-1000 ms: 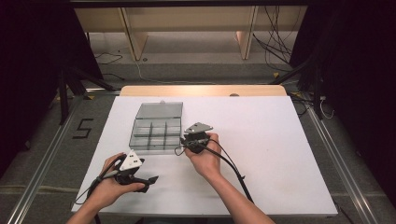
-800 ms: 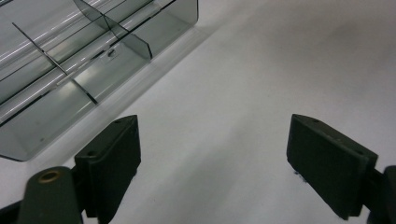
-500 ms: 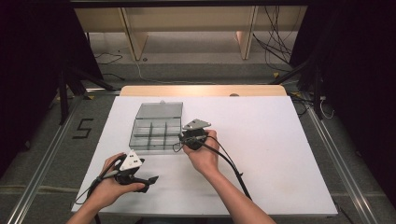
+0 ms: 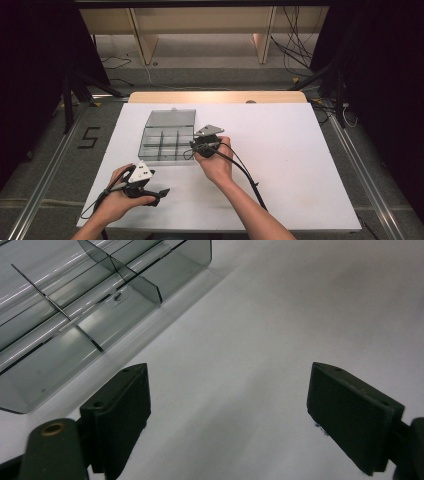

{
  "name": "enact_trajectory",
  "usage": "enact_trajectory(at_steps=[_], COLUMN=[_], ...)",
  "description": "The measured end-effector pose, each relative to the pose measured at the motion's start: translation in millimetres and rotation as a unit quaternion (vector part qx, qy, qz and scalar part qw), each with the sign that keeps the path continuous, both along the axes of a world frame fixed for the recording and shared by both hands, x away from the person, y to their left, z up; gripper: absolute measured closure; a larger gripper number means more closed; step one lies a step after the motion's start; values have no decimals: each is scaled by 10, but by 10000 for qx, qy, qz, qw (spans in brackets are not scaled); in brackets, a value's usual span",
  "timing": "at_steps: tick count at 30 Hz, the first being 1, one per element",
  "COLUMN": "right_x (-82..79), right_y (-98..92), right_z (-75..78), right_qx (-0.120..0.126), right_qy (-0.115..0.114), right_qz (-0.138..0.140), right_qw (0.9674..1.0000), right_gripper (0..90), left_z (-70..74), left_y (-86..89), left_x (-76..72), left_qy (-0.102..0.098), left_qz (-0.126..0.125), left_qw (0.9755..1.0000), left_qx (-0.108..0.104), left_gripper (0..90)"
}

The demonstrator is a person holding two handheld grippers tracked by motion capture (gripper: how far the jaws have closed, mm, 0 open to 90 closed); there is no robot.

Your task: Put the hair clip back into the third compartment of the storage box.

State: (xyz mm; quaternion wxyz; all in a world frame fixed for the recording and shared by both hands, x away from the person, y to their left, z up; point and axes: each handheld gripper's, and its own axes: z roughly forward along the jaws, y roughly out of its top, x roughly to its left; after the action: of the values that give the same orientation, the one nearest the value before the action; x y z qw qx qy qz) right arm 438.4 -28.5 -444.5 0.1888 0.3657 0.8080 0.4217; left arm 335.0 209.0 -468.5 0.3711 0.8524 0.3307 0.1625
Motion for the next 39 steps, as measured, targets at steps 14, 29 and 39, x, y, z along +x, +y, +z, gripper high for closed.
enact_trajectory(at_steps=[14, 29, 39], right_x=[82, 155, 225], right_y=[20, 69, 118], right_z=[9, 20, 41], right_qx=[18, 25, 8], right_qy=[13, 10, -30], right_qz=[-62, -58, -52], right_qw=[10000, 10000, 10000], right_gripper=[777, 777, 777], left_z=[1, -1, -4], left_y=[3, 5, 3], left_x=[0, 2, 3], left_qy=[9, 10, 1], left_qz=[-15, -11, -13], left_qw=[10000, 10000, 10000], left_qx=[21, 24, 27], left_gripper=[173, 173, 173])
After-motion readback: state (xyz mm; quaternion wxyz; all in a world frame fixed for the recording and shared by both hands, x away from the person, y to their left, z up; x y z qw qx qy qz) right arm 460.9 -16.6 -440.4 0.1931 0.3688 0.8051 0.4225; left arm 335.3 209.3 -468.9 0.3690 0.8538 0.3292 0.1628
